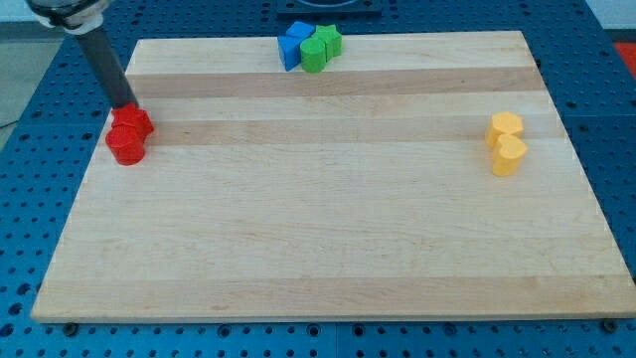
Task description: Place the red star at the center of the board
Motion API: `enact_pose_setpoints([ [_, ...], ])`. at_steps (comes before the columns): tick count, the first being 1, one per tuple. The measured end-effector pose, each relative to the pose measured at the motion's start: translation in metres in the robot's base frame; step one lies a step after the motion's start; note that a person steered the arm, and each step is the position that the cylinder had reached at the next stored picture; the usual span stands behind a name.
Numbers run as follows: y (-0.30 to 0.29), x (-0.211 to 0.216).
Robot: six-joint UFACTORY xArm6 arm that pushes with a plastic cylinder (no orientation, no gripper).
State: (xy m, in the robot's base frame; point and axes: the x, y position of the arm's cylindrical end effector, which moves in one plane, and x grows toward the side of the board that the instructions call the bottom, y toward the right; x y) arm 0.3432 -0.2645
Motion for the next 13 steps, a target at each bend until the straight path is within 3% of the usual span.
enact_pose_setpoints([
  [1,0.022,0.0],
  [2,-0.033,0.0],
  [4,-0.029,0.016],
  [6,0.133,0.02],
  [7,0.138,0.02],
  [9,-0.015,0.035],
  [10,0.009,0.056],
  [12,0.146,0.051],
  [13,0.137,0.052],
])
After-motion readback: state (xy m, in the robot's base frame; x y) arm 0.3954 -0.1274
